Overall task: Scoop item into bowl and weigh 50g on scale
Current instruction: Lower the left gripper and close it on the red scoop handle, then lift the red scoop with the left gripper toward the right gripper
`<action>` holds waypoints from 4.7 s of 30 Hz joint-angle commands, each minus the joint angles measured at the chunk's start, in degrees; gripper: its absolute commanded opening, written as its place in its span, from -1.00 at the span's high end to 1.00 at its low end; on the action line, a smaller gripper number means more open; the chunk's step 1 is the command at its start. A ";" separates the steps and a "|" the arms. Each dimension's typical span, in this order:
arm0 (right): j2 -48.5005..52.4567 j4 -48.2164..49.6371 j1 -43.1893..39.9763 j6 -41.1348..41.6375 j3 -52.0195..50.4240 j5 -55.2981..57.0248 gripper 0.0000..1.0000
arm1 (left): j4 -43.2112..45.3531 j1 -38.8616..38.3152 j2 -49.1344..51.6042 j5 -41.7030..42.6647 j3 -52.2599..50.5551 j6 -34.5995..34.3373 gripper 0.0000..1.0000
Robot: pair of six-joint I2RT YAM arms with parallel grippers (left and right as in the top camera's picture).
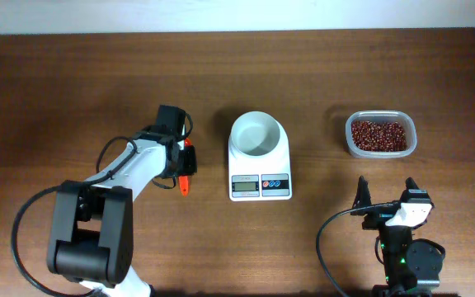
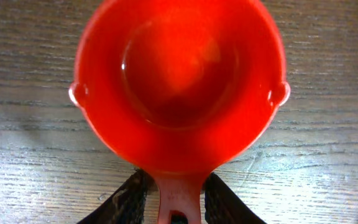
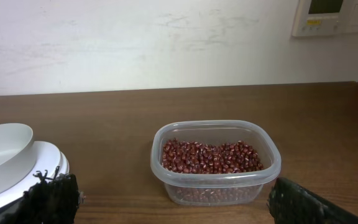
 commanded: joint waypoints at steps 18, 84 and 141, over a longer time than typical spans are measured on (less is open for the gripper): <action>-0.26 -0.26 -0.22 0.37 -0.31 0.11 -0.97 | -1.20 0.02 -0.85 0.46 -0.66 -5.70 0.28; -0.26 -0.26 -0.17 0.39 -0.31 0.11 -0.98 | 2.71 0.04 -0.90 -0.61 -0.63 -3.50 0.95; 82.31 -27.61 44.13 27.67 73.20 -8.20 0.42 | 4.85 1.75 -25.51 52.72 0.00 -70.97 1.00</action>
